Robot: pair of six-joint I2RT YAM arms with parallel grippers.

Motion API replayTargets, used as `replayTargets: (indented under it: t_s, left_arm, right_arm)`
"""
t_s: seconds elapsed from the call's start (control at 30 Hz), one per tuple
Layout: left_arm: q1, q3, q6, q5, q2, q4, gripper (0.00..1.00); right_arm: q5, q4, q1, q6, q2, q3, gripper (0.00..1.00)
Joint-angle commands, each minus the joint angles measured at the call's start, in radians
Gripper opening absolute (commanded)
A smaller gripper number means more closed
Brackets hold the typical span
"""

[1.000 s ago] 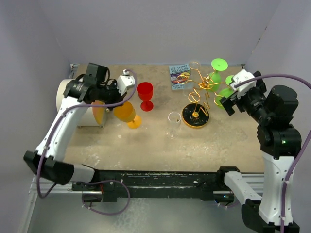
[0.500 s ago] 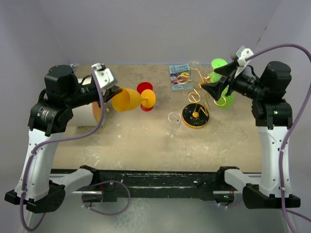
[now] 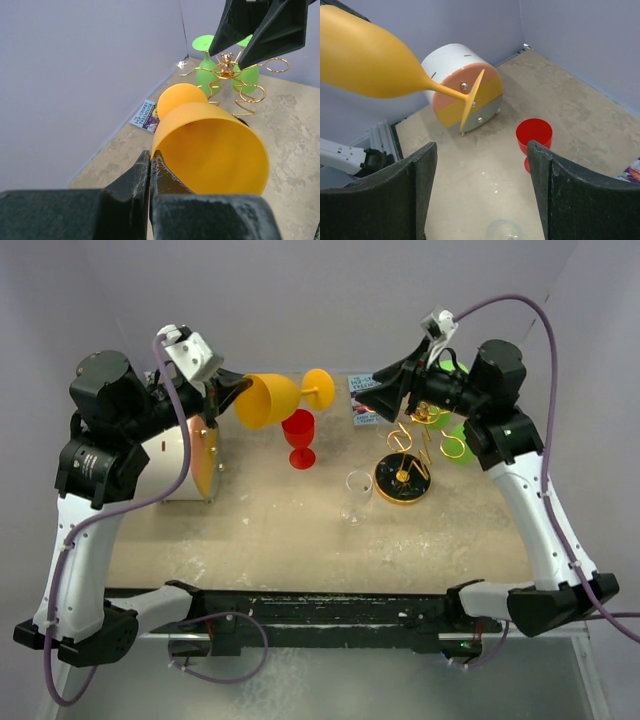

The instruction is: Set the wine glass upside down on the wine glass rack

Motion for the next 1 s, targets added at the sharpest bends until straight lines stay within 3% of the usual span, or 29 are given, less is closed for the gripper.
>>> replayTargets:
  t_s: [0.0, 0.4, 0.57, 0.77, 0.97]
  left_arm:
    - [-0.002, 0.033, -0.034, -0.04, 0.005, 0.07, 0.0]
    - [-0.003, 0.013, 0.0, -0.061, 0.009, 0.084, 0.0]
    - [-0.003, -0.008, 0.024, -0.062, 0.007, 0.086, 0.0]
    - [-0.002, -0.023, 0.034, -0.07, 0.011, 0.097, 0.0]
    - [-0.003, -0.032, 0.033, -0.07, 0.013, 0.105, 0.0]
  right_arm:
    - [0.062, 0.081, 0.059, 0.084, 0.039, 0.041, 0.74]
    - [0.092, 0.069, 0.156, 0.117, 0.189, 0.138, 0.64]
    - [0.089, 0.065, 0.178, 0.115, 0.226, 0.166, 0.54]
    - [0.082, 0.076, 0.183, 0.148, 0.255, 0.18, 0.35]
    - [0.11, 0.071, 0.19, 0.176, 0.272, 0.184, 0.28]
